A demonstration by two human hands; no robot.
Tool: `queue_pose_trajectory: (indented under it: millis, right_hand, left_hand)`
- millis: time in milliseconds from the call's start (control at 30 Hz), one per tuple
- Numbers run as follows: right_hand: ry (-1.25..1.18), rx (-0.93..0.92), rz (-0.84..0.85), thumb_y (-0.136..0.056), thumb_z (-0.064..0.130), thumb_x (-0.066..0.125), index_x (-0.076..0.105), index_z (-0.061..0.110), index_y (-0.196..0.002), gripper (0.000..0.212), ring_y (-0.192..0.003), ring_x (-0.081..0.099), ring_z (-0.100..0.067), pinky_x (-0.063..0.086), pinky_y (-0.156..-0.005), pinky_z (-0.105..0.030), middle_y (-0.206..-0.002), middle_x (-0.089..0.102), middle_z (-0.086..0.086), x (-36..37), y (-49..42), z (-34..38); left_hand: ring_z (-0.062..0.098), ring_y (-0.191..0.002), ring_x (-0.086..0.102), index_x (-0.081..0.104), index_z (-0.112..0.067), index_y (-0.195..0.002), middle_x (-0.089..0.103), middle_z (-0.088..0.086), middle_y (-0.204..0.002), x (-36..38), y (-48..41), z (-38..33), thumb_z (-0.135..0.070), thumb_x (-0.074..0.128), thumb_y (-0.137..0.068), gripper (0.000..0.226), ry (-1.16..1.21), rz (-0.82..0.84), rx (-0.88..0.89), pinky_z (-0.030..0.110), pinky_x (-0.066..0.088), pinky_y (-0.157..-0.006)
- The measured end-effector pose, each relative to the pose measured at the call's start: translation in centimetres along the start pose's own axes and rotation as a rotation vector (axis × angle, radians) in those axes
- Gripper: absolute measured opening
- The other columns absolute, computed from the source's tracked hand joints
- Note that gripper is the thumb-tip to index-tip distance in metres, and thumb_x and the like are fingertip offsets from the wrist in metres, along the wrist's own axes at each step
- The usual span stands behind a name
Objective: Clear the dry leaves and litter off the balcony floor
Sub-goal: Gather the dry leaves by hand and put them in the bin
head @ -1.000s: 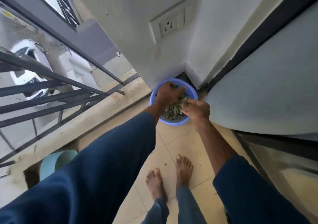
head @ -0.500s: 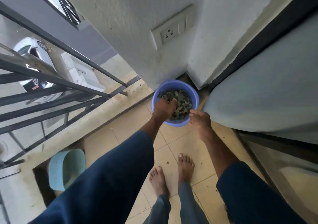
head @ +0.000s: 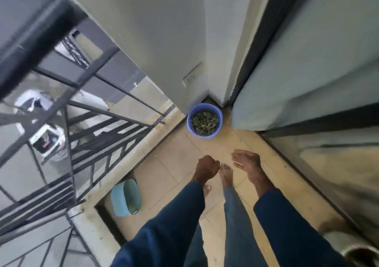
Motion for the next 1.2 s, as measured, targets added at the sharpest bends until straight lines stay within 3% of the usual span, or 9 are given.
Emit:
queue_pose_trajectory:
  millis: [67, 200, 400, 600, 800, 933, 1000, 1100, 1200]
  right_hand:
    - [-0.065, 0.027, -0.039, -0.091, -0.008, 0.06, 0.067, -0.009, -0.112, 0.022, -0.079, 0.067, -0.028, 0.054, -0.082, -0.038, -0.094, 0.071, -0.021, -1.6, 5.2, -0.8]
    - [-0.213, 0.038, -0.146, -0.091, -0.006, 0.062, 0.069, -0.009, -0.111, 0.021, -0.088, 0.067, -0.033, 0.054, -0.093, -0.046, -0.101, 0.071, -0.026, -3.7, 14.4, -3.7]
    - [-0.57, -0.049, -0.241, -0.095, -0.002, 0.059, 0.068, -0.005, -0.109, 0.017, -0.079, 0.067, -0.027, 0.054, -0.07, -0.031, -0.093, 0.071, -0.019, -8.2, 25.7, -8.7]
    - [-0.868, -0.05, -0.427, -0.095, 0.008, 0.061, 0.07, 0.002, -0.109, 0.018, -0.087, 0.071, -0.027, 0.057, -0.075, -0.033, -0.101, 0.077, -0.016, -14.9, 32.3, -16.3]
    - [-1.092, -0.065, -0.598, -0.097, 0.009, 0.06, 0.07, 0.003, -0.101, 0.013, -0.075, 0.067, -0.024, 0.056, -0.071, -0.032, -0.091, 0.073, -0.015, -20.8, 38.7, -25.0]
    - [-1.109, -0.04, -0.682, -0.098, 0.008, 0.057, 0.07, 0.001, -0.101, 0.014, -0.065, 0.061, -0.02, 0.051, -0.062, -0.027, -0.086, 0.069, -0.013, -25.4, 43.6, -32.5]
    - [-1.135, -0.013, -0.756, -0.098, 0.005, 0.056, 0.07, -0.002, -0.105, 0.017, -0.064, 0.061, -0.02, 0.05, -0.061, -0.027, -0.085, 0.069, -0.014, -28.4, 46.0, -37.3]
    - [-1.213, 0.023, -0.877, -0.096, 0.005, 0.059, 0.071, -0.003, -0.106, 0.018, -0.065, 0.062, -0.021, 0.052, -0.06, -0.027, -0.084, 0.07, -0.015, -32.2, 49.8, -43.5]
    - [-1.322, 0.005, -0.968, -0.095, 0.005, 0.059, 0.072, -0.003, -0.105, 0.018, -0.067, 0.065, -0.023, 0.054, -0.062, -0.03, -0.087, 0.075, -0.017, -34.5, 53.3, -48.7]
  left_hand:
    - [0.037, -0.114, 0.065, 0.069, -0.001, -0.117, 0.069, 0.02, -0.123, 1.9, 3.7, 1.3, -0.031, 0.049, -0.102, 0.039, -0.055, 0.033, 0.048, 0.037, 0.052, -0.093]
    - [0.039, -0.12, 0.061, 0.065, 0.003, -0.121, 0.065, 0.022, -0.131, 4.2, 11.2, 1.7, -0.032, 0.045, -0.102, 0.044, -0.242, 0.104, 0.204, 0.033, 0.046, -0.091]
    - [0.036, -0.117, 0.063, 0.068, 0.0, -0.116, 0.068, 0.017, -0.126, 8.6, 19.0, 0.7, -0.021, 0.047, -0.099, 0.034, -0.541, 0.123, 0.432, 0.031, 0.047, -0.087]
    - [0.031, -0.109, 0.069, 0.077, -0.005, -0.106, 0.075, 0.012, -0.114, 15.8, 22.0, -0.3, -0.02, 0.055, -0.095, 0.028, -0.864, 0.196, 0.643, 0.033, 0.056, -0.091]
    - [0.031, -0.108, 0.067, 0.075, -0.002, -0.106, 0.074, 0.012, -0.114, 26.3, 29.2, -2.0, -0.02, 0.056, -0.098, 0.028, -1.083, 0.263, 0.854, 0.028, 0.05, -0.082]
    - [0.031, -0.112, 0.065, 0.073, -0.001, -0.11, 0.072, 0.011, -0.116, 36.7, 34.4, 0.6, -0.019, 0.054, -0.101, 0.028, -1.21, 0.34, 0.958, 0.027, 0.048, -0.085]
    - [0.033, -0.111, 0.067, 0.075, 0.0, -0.106, 0.074, 0.016, -0.115, 42.6, 36.4, 2.8, -0.018, 0.056, -0.098, 0.027, -1.296, 0.393, 0.95, 0.035, 0.054, -0.093]
    - [0.034, -0.103, 0.071, 0.077, -0.006, -0.101, 0.076, 0.015, -0.104, 51.0, 37.4, 6.3, -0.029, 0.061, -0.089, 0.03, -1.358, 0.492, 0.968, 0.04, 0.058, -0.09]
    - [0.03, -0.098, 0.071, 0.078, -0.009, -0.095, 0.077, 0.011, -0.099, 55.2, 44.8, 8.7, -0.029, 0.062, -0.088, 0.027, -1.442, 0.577, 1.048, 0.039, 0.057, -0.089]
Point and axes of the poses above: each hand's wrist, its own y-axis away from the middle knuckle, its own x-axis out of the palm, z = x × y, the point moved 3 cm from there along -y, towards the middle knuckle
